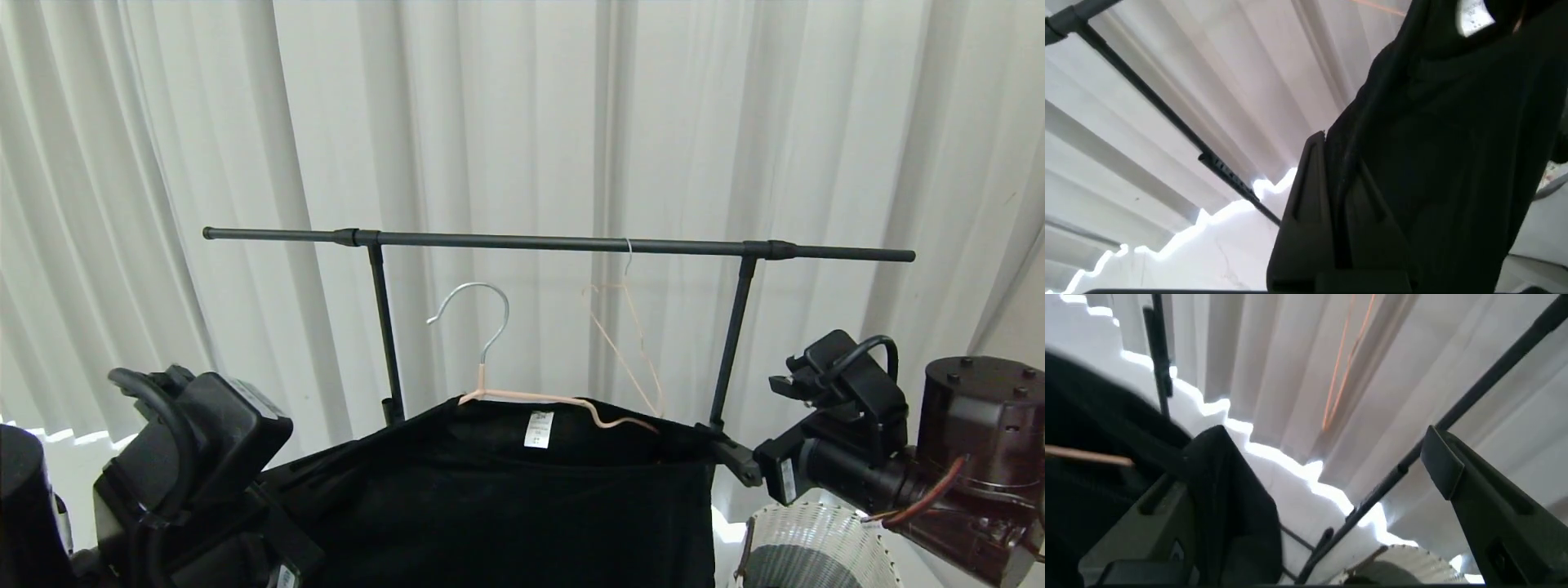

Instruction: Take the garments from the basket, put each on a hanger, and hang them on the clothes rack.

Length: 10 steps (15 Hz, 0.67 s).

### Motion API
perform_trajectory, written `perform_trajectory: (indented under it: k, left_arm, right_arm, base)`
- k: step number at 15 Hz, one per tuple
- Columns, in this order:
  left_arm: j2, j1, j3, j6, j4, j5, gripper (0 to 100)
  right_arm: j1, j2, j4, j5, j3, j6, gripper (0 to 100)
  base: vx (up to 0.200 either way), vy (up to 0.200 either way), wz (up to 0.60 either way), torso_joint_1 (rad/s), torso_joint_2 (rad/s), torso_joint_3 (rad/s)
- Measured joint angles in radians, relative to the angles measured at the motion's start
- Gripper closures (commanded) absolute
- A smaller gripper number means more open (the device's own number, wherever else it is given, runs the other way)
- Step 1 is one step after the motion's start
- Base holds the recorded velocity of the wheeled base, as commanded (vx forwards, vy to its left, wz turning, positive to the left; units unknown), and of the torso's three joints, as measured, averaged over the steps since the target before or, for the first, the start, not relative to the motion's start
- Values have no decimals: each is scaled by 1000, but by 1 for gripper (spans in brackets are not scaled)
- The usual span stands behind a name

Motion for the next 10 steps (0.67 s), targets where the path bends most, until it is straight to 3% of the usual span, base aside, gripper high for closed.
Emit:
perform_trajectory:
  k: [2, 5, 7, 10]
  left_arm:
    - [6, 8, -1, -1, -3, -1, 100]
    - [17, 9, -10, -11, -5, -2, 100]
    - [20, 10, -12, -13, -5, -3, 100]
    - [20, 6, -6, -13, -5, -3, 100]
  right_arm:
    - [31, -5, 0, 3, 15, 0, 0]
    - [109, -30, 0, 68, 32, -3, 0]
    - [187, -56, 0, 139, 56, -45, 0]
    - [258, -81, 0, 156, 76, -87, 0]
  base:
    - [0, 0, 0, 0, 0, 0]
    - [0, 0, 0, 0, 0, 0]
    - [0, 0, 0, 0, 0, 0]
    - [0, 0, 0, 0, 0, 0]
